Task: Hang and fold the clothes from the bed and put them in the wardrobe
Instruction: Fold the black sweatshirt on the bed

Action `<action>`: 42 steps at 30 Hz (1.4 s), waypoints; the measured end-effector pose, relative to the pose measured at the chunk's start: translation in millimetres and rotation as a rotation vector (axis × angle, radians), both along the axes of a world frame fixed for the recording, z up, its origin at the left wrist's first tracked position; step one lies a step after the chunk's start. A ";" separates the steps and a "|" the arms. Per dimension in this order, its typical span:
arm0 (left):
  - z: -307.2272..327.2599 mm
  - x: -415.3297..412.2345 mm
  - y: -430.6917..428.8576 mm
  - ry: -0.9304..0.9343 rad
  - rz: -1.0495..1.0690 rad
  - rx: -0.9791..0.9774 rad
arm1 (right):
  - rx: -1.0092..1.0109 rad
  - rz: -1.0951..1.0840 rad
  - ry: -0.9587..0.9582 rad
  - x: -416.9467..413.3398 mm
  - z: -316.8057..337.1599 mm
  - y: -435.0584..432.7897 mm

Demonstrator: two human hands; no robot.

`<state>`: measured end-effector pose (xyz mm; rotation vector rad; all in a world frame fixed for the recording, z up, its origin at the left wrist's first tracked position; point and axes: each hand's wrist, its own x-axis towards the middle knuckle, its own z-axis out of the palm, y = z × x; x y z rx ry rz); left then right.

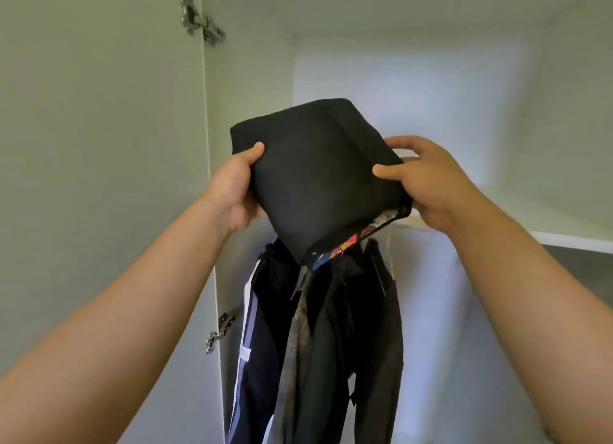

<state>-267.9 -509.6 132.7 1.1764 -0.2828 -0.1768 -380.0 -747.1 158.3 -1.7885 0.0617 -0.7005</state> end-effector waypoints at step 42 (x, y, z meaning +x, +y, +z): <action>2.1 218.1 -110.5 -1.055 0.199 1.018 | -0.609 -0.455 0.673 202.1 7.7 -93.0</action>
